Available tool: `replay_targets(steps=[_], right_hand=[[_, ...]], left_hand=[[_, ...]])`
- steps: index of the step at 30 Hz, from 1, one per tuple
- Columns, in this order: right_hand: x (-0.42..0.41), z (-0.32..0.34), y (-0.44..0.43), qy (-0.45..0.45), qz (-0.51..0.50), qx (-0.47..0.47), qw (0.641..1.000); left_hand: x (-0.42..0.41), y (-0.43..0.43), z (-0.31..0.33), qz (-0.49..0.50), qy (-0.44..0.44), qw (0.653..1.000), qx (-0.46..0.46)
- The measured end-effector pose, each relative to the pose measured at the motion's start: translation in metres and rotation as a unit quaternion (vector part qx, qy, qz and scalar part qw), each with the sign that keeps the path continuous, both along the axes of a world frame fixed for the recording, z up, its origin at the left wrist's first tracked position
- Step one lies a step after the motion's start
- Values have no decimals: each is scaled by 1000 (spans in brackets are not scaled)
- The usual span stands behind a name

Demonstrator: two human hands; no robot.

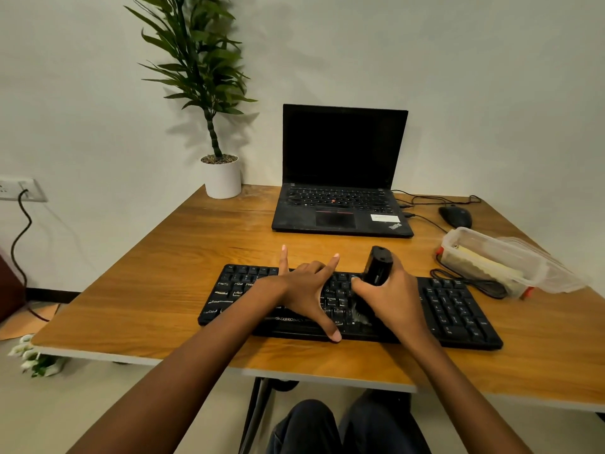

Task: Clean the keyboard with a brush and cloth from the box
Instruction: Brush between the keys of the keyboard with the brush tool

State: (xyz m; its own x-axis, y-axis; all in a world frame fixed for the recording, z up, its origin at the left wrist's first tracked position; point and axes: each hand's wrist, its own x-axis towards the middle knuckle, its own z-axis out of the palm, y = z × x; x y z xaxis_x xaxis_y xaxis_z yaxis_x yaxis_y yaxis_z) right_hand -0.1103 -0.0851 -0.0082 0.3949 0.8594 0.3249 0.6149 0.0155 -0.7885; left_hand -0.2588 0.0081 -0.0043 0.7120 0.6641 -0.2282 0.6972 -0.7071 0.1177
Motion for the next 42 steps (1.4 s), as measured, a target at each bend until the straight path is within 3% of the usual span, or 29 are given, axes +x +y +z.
replay_targets(steps=[5, 12, 16, 20, 25, 31, 36, 39, 42], right_hand=[[-9, -12, -22, -10, 63, 9, 998], [-10, -8, -10, -9, 37, 30, 999], [-7, -8, -17, 18, 66, -18, 997], [-1, -3, -6, 16, 24, 7, 1000], [-3, -8, -16, 36, 81, -47, 995], [-8, -4, -12, 7, 39, 12, 999], [-4, 0, -14, 78, 59, -52, 994], [6, 11, 8, 91, 4, -8, 996], [0, 9, 20, 59, 12, 4, 998]], left_hand=[[-1, 0, -1, 0, 0, 1000, 1], [-1, -3, 1, 3, 0, 1000, 2], [-1, -1, 0, 4, 6, 1000, 0], [-1, -2, 2, 3, 2, 1000, 1], [-2, -3, 1, 0, 3, 1000, 4], [-2, -4, 2, 2, 1, 1000, 0], [-5, -5, 2, -7, -3, 1000, 8], [-11, -4, 3, -3, 5, 1000, -8], [-15, -3, 3, 3, 21, 1000, -13]])
